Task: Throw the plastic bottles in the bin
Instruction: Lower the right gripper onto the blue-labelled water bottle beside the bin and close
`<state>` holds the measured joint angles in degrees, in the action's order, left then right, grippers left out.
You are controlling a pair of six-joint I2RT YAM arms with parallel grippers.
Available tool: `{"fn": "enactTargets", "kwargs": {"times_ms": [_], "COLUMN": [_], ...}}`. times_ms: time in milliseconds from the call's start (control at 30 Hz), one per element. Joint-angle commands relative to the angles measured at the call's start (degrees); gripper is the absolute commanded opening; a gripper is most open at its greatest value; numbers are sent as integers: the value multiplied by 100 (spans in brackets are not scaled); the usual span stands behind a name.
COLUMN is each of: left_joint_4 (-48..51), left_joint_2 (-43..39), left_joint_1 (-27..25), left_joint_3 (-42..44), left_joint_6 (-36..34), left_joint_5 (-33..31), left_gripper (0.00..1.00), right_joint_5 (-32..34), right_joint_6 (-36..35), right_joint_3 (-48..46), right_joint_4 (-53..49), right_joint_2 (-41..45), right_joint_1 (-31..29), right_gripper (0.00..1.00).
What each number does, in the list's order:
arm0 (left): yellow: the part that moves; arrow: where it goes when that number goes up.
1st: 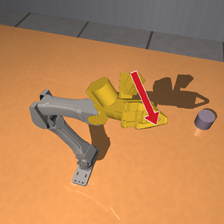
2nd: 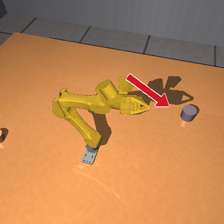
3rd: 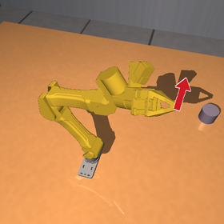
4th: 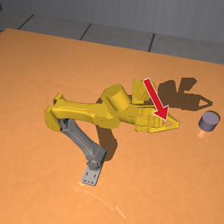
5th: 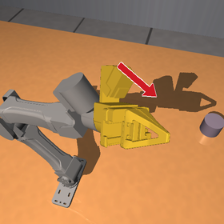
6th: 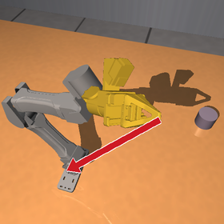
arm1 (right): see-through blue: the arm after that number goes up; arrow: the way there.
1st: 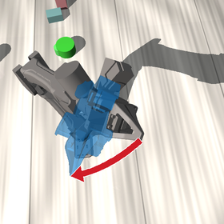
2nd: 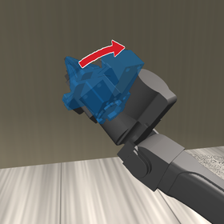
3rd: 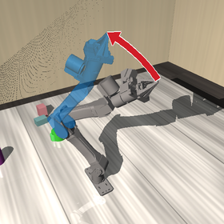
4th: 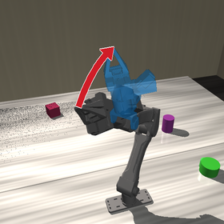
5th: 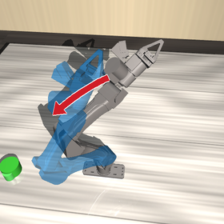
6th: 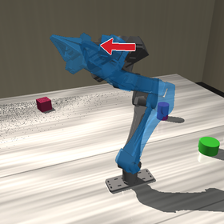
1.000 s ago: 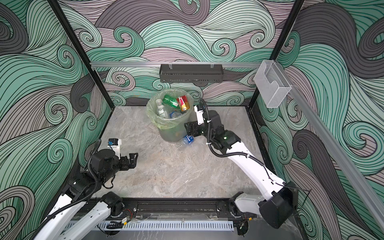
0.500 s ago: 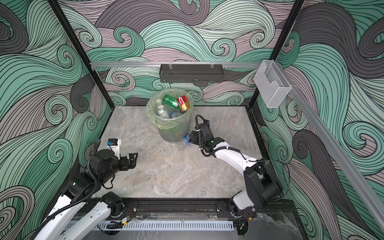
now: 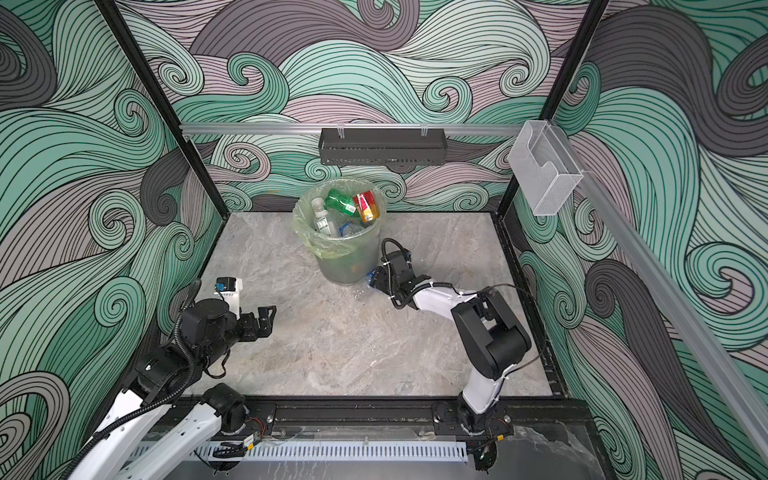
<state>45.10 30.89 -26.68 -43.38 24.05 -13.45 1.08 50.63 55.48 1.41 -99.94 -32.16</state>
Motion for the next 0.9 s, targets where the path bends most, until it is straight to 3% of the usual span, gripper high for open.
{"fn": "enactTargets", "kwargs": {"times_ms": [0, 433, 600, 867], "left_joint_4": [-10, 12, 25, 21], "left_joint_2": [2, -75, -76, -78], "left_joint_1": [48, 48, 46, 48], "left_joint_3": [-74, -75, -75, -66], "left_joint_6": [5, -11, -13, -9], "left_joint_5": [27, 1, 9, 9], "left_gripper": [99, 99, 99, 99], "right_joint_5": [-124, -129, -91, 243], "right_joint_6": [180, -82, -357, -1278], "right_joint_3": [177, 240, 30, -353], "right_joint_4": [181, -88, -347, -1169], "right_joint_2": [-145, -445, -191, 629], "right_joint_1": [34, 122, 257, 423], "right_gripper": [76, 73, 69, 72]}}
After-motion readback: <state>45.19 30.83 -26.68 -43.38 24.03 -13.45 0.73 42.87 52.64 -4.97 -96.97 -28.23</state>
